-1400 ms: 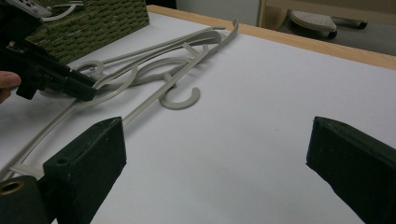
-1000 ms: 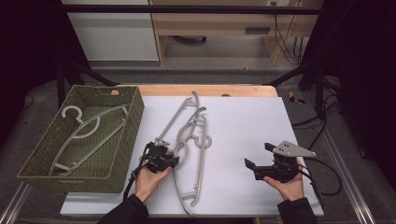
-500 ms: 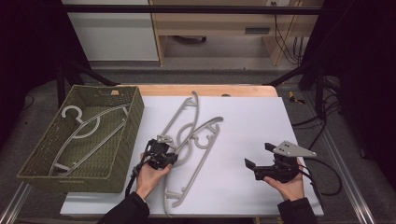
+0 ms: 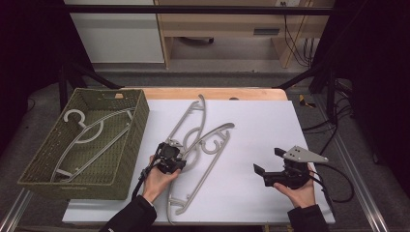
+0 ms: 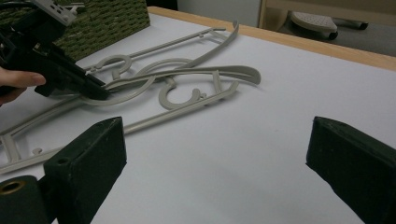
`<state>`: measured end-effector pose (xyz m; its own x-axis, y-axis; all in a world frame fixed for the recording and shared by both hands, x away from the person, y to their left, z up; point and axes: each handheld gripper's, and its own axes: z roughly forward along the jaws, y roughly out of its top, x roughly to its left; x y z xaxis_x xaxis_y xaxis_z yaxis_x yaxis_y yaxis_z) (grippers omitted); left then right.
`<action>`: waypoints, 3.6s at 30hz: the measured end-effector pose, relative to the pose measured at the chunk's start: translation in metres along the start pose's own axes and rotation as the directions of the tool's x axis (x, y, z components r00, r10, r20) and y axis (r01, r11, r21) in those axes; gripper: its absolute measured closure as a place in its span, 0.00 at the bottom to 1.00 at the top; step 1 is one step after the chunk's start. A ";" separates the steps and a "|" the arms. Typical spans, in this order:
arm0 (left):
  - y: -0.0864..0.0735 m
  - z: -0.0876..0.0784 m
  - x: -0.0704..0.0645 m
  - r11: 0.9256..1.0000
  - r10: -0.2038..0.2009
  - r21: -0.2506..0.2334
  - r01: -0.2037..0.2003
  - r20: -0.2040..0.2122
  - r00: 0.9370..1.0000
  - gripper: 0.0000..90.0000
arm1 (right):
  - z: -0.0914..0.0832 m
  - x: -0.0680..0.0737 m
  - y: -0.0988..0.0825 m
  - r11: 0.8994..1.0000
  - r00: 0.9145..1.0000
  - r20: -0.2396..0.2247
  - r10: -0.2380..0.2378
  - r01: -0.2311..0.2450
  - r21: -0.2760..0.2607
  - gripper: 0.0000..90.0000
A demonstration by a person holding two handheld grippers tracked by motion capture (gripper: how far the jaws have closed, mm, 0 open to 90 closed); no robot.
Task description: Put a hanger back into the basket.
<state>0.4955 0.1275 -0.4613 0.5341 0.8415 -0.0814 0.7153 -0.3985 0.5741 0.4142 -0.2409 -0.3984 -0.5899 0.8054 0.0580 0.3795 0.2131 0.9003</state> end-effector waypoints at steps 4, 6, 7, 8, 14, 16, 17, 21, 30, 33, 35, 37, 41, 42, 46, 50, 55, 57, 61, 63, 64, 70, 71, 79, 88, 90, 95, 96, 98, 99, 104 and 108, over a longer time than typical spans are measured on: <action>0.000 -0.002 0.001 1.000 0.006 -0.007 -0.006 -0.016 1.000 0.91 | -0.001 -0.001 0.000 1.000 1.000 0.000 -0.001 0.001 -0.003 0.06; -0.001 -0.004 0.001 1.000 0.009 -0.005 -0.009 -0.012 1.000 0.91 | -0.001 -0.001 0.000 1.000 1.000 0.000 -0.001 0.001 -0.003 0.06; -0.001 -0.005 0.001 1.000 0.011 -0.009 -0.011 -0.008 1.000 0.91 | -0.001 0.000 0.000 1.000 1.000 0.000 -0.001 0.001 -0.002 0.06; -0.001 -0.006 0.001 1.000 0.015 -0.009 -0.015 0.001 1.000 0.91 | 0.000 0.000 0.000 1.000 1.000 0.001 0.000 0.000 -0.001 0.06; -0.001 -0.016 -0.001 0.999 0.026 -0.037 -0.025 0.030 0.999 0.92 | -0.002 0.000 0.000 1.000 1.000 0.001 0.003 -0.003 -0.001 0.06; -0.001 -0.021 0.000 0.998 0.034 -0.055 -0.032 0.042 0.999 0.91 | -0.002 -0.001 0.000 1.000 1.000 0.001 -0.002 0.002 -0.008 0.06; -0.001 -0.023 -0.001 0.998 0.035 -0.062 -0.032 0.044 0.998 0.91 | -0.002 -0.001 0.000 1.000 1.000 0.000 -0.001 0.001 -0.007 0.07; 0.000 -0.035 -0.004 0.993 0.055 -0.102 -0.051 0.044 0.997 0.92 | -0.003 -0.001 0.001 1.000 1.000 -0.001 0.001 -0.001 -0.010 0.07; 0.003 -0.061 -0.007 0.983 0.084 -0.166 -0.074 0.056 0.995 0.92 | -0.006 -0.002 0.001 1.000 1.000 0.001 0.005 -0.005 -0.019 0.07; 0.005 -0.071 -0.010 0.978 0.097 -0.190 -0.084 0.060 0.993 0.92 | -0.007 -0.002 0.002 1.000 1.000 0.000 0.004 -0.004 -0.022 0.07; 0.007 -0.077 -0.012 0.974 0.111 -0.202 -0.099 0.052 0.992 0.92 | -0.008 -0.003 0.002 1.000 1.000 0.003 0.008 -0.008 -0.025 0.07; 0.009 -0.085 -0.013 0.971 0.121 -0.214 -0.109 0.046 0.992 0.92 | -0.008 -0.003 0.002 1.000 1.000 0.003 0.010 -0.010 -0.028 0.07; 0.013 -0.103 -0.016 0.965 0.143 -0.225 -0.131 0.038 0.989 0.92 | -0.007 -0.002 0.002 1.000 1.000 0.005 0.010 -0.010 -0.024 0.07; 0.015 -0.109 -0.016 0.964 0.161 -0.216 -0.152 0.026 0.987 0.92 | -0.007 -0.002 0.002 1.000 1.000 0.004 0.010 -0.009 -0.023 0.07; 0.023 -0.130 -0.017 0.958 0.179 -0.235 -0.168 0.027 0.984 0.92 | -0.008 -0.002 0.002 1.000 1.000 0.005 0.010 -0.010 -0.026 0.06; 0.030 -0.146 -0.015 0.952 0.194 -0.242 -0.186 0.012 0.981 0.92 | -0.008 -0.003 0.002 1.000 1.000 0.007 0.009 -0.009 -0.029 0.06; 0.036 -0.163 -0.009 0.947 0.216 -0.240 -0.212 -0.013 0.976 0.92 | -0.007 -0.003 0.002 1.000 1.000 0.007 0.011 -0.011 -0.026 0.05; 0.039 -0.168 -0.006 0.946 0.223 -0.240 -0.217 -0.004 0.975 0.92 | -0.007 -0.003 0.002 1.000 1.000 0.008 0.010 -0.010 -0.025 0.05; 0.045 -0.181 0.004 0.944 0.236 -0.236 -0.232 -0.011 0.972 0.92 | -0.008 -0.003 0.002 1.000 1.000 0.009 0.011 -0.010 -0.028 0.05; 0.049 -0.190 0.011 0.939 0.254 -0.236 -0.251 -0.021 0.967 0.92 | -0.008 -0.003 0.002 1.000 1.000 0.009 0.011 -0.011 -0.026 0.05; 0.050 -0.193 0.014 0.936 0.263 -0.234 -0.261 -0.024 0.964 0.92 | -0.008 -0.003 0.002 1.000 1.000 0.009 0.011 -0.011 -0.025 0.05; 0.053 -0.207 0.033 0.940 0.236 -0.243 -0.237 -0.036 0.971 0.92 | -0.008 -0.003 0.002 1.000 1.000 0.009 0.013 -0.013 -0.025 0.05; 0.054 -0.209 0.038 0.943 0.226 -0.242 -0.227 -0.032 0.974 0.92 | -0.008 -0.003 0.002 1.000 1.000 0.009 0.013 -0.013 -0.025 0.05; 0.052 -0.220 0.070 0.948 0.211 -0.229 -0.219 -0.061 0.976 0.92 | -0.007 -0.003 0.002 1.000 1.000 0.008 0.011 -0.011 -0.022 0.05; 0.048 -0.232 0.115 0.953 0.178 -0.228 -0.199 -0.106 0.978 0.92 | -0.004 -0.003 0.001 1.000 1.000 0.011 0.009 -0.009 -0.012 0.05; 0.047 -0.234 0.123 0.957 0.178 -0.212 -0.200 -0.117 0.977 0.92 | -0.004 -0.003 0.001 1.000 1.000 0.011 0.005 -0.005 -0.011 0.05; 0.043 -0.237 0.140 0.958 0.182 -0.201 -0.207 -0.134 0.974 0.92 | -0.004 -0.003 0.001 1.000 1.000 0.011 0.008 -0.008 -0.012 0.05; 0.042 -0.237 0.143 0.959 0.175 -0.201 -0.201 -0.140 0.975 0.92 | -0.004 -0.003 0.001 1.000 1.000 0.013 0.004 -0.004 -0.010 0.05; 0.041 -0.239 0.149 0.960 0.184 -0.185 -0.211 -0.150 0.971 0.92 | -0.003 -0.003 0.001 1.000 1.000 0.014 0.006 -0.006 -0.008 0.05; 0.040 -0.238 0.151 0.960 0.170 -0.196 -0.198 -0.150 0.974 0.92 | -0.003 -0.003 0.001 1.000 1.000 0.016 0.006 -0.006 -0.008 0.05; 0.037 -0.238 0.164 0.959 0.166 -0.202 -0.197 -0.161 0.973 0.92 | -0.004 -0.003 0.001 1.000 1.000 0.017 0.008 -0.008 -0.009 0.05; 0.035 -0.238 0.174 0.958 0.142 -0.225 -0.178 -0.167 0.976 0.92 | -0.002 -0.003 0.001 1.000 1.000 0.017 0.007 -0.007 -0.004 0.05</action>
<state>0.5061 0.3470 -0.2617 0.5478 0.8251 0.1379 0.4884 -0.4493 0.7481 0.4143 -0.2441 -0.3968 -0.5754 0.8159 0.0569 0.3807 0.2056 0.9016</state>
